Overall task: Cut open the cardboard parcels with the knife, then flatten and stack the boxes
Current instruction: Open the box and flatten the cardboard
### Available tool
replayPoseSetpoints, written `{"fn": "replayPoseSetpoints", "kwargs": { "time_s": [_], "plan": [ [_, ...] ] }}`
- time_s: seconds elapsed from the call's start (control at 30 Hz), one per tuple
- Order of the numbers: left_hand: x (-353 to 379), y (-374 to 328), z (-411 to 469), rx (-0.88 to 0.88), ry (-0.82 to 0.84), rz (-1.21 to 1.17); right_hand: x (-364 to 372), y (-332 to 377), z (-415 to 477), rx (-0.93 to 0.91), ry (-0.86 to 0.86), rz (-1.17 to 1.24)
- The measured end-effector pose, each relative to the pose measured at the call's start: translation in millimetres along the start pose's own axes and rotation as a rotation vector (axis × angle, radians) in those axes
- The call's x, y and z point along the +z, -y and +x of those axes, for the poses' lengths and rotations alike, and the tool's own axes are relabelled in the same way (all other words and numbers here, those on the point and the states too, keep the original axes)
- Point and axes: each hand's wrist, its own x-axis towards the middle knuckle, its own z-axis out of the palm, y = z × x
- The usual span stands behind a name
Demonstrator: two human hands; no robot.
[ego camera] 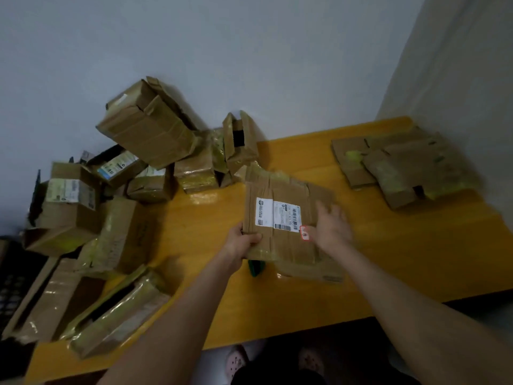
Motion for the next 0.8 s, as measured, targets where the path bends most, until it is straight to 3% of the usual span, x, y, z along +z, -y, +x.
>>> {"fn": "replayPoseSetpoints", "kwargs": {
  "time_s": [0.07, 0.13, 0.23, 0.37, 0.63, 0.8],
  "plan": [
    [26, 11, -4, 0.000, -0.022, 0.024, 12, 7, 1, -0.168, 0.052, -0.012],
    [43, 20, -1, 0.062, -0.108, 0.289, 28, 10, 2, -0.216, 0.119, -0.067],
    [38, 30, 3, 0.172, -0.277, 0.787, 47, 3, 3, -0.189, 0.220, -0.140],
    [15, 45, 18, 0.247, -0.368, 1.064, 66, -8, 11, -0.130, 0.275, -0.165],
    [6, 52, 51, 0.118, -0.251, 1.066, 84, 4, 17, -0.107, 0.267, -0.171],
    [-28, 51, 55, 0.102, -0.299, 0.979, 100, 53, 4, -0.163, 0.311, -0.176]
  ]
}}
